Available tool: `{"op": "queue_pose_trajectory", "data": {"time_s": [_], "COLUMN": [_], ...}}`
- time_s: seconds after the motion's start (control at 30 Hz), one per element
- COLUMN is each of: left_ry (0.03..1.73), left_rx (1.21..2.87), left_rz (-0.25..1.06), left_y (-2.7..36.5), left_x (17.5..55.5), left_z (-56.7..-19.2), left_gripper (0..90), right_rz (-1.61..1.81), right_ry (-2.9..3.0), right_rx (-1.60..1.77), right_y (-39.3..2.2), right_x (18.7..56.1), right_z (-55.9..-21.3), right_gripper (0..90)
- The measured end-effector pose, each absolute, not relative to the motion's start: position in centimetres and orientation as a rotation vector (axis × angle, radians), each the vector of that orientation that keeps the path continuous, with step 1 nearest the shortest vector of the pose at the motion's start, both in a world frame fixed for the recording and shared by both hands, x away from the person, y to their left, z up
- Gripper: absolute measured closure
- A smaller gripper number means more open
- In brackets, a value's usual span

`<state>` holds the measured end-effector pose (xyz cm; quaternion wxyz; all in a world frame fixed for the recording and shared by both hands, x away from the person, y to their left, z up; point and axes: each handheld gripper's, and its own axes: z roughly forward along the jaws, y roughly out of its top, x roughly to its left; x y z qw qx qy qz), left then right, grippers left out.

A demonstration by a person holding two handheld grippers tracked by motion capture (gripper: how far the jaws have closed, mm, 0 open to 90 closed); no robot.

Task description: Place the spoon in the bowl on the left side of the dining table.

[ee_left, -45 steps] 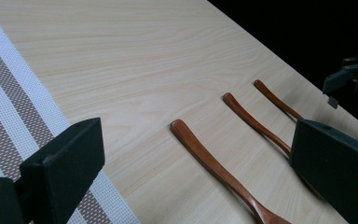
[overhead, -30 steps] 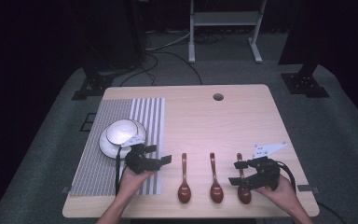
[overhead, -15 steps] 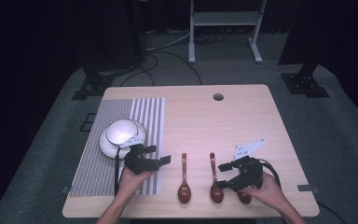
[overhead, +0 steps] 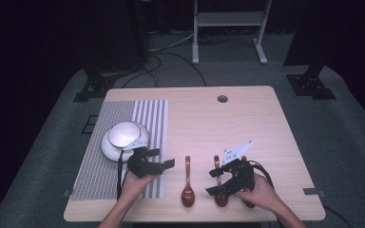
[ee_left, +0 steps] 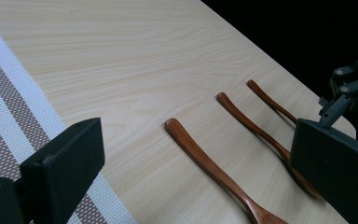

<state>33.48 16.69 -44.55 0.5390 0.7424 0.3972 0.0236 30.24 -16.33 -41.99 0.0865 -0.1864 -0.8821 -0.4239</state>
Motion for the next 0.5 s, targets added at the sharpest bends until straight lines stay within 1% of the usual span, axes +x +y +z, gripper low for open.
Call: {"op": "queue_pose_trajectory", "data": {"time_s": [0.2,0.33,0.37,0.43,0.5], "left_ry": [0.95,0.956,0.956,0.953,0.952], "left_rx": [1.768,1.766,1.766,1.773,1.774], "left_rz": [0.049,0.043,0.043,0.04,0.04], "left_y": [16.6,16.6,16.6,16.5,16.5], "left_x": [33.5,33.6,33.6,33.6,33.5], "left_z": [-44.6,-44.7,-44.7,-44.7,-44.7], "left_gripper": [2.2,2.2,2.2,2.2,2.2], "right_rz": [-1.239,-1.204,-1.204,-1.188,-1.178], "right_ry": [-2.633,-2.639,-2.639,-2.645,-2.648], "right_rx": [-0.506,-0.457,-0.457,-0.427,-0.415], "right_y": [-14.9,-13.5,-13.5,-12.7,-12.4], "right_x": [30.2,30.1,30.1,30.0,30.0], "right_z": [-42.1,-42.4,-42.4,-42.5,-42.5], "right_gripper": [27.1,32.0,32.0,35.4,36.3]}}
